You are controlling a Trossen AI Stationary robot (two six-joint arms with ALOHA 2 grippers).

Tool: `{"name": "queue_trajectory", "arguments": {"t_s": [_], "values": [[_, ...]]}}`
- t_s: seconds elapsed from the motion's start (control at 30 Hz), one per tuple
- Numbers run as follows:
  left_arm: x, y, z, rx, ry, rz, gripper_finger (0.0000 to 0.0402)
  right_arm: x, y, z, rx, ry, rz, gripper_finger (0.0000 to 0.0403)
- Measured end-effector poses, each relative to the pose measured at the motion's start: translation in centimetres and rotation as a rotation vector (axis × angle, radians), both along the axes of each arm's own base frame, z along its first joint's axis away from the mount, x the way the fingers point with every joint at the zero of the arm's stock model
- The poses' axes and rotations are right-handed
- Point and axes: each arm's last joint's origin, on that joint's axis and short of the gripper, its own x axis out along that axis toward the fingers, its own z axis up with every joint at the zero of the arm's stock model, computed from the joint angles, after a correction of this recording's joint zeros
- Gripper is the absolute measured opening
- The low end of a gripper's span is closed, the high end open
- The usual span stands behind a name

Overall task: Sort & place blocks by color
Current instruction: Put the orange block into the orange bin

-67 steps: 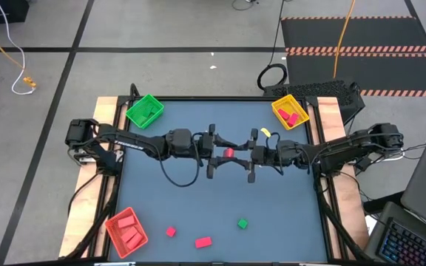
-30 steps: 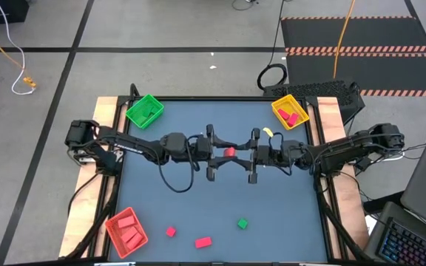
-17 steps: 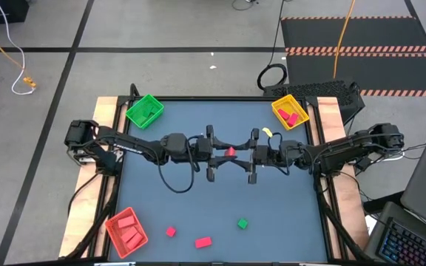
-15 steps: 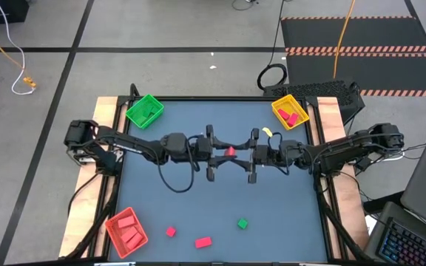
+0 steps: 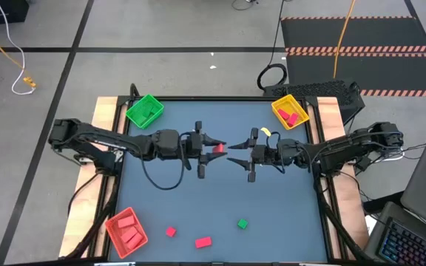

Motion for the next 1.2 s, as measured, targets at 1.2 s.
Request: {"name": "queue_trajectory", "arguments": {"t_s": [1.2], "values": [[-13.0, -8.1, -2.2, -0.68, 0.801, 0.252, 0.0133, 0.0, 0.0, -0.3, -0.01, 0.032, 0.001, 0.0169]]}}
